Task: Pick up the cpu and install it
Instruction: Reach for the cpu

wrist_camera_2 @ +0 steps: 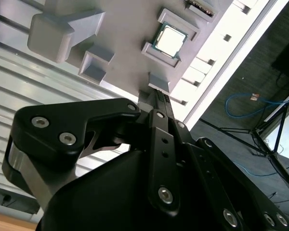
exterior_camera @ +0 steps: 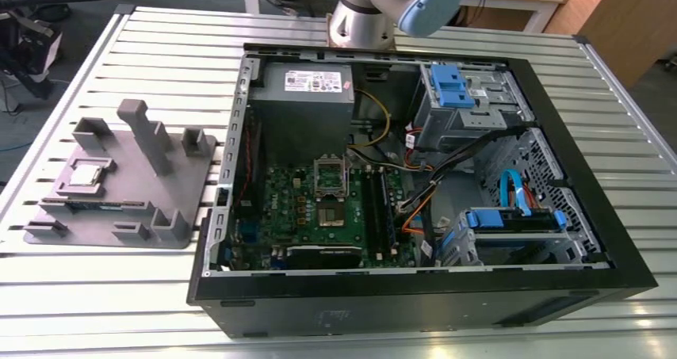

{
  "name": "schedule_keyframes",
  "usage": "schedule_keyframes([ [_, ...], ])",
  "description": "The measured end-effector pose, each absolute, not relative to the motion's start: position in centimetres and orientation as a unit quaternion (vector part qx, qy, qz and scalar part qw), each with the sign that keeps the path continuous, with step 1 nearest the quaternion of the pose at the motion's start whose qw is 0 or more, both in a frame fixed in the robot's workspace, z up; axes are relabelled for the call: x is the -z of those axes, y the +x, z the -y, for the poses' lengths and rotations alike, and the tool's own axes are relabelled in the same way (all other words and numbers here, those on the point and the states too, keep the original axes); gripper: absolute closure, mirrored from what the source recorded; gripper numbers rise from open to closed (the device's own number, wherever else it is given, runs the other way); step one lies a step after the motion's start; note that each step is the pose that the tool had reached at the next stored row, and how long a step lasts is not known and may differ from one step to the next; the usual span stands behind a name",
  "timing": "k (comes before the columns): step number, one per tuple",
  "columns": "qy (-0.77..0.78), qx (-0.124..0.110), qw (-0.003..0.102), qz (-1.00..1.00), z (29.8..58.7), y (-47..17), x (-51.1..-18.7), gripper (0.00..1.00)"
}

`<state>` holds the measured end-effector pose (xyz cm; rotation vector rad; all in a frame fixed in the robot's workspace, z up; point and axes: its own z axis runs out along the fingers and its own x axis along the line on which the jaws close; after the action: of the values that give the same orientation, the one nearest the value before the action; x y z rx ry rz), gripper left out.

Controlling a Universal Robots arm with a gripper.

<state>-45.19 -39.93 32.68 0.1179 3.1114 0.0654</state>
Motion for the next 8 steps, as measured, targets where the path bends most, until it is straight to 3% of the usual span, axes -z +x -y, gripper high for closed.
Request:
schedule_keyframes([
  [8, 0.038, -0.021, 0.008, -0.999, 39.93, -45.19, -32.68, 0.89],
])
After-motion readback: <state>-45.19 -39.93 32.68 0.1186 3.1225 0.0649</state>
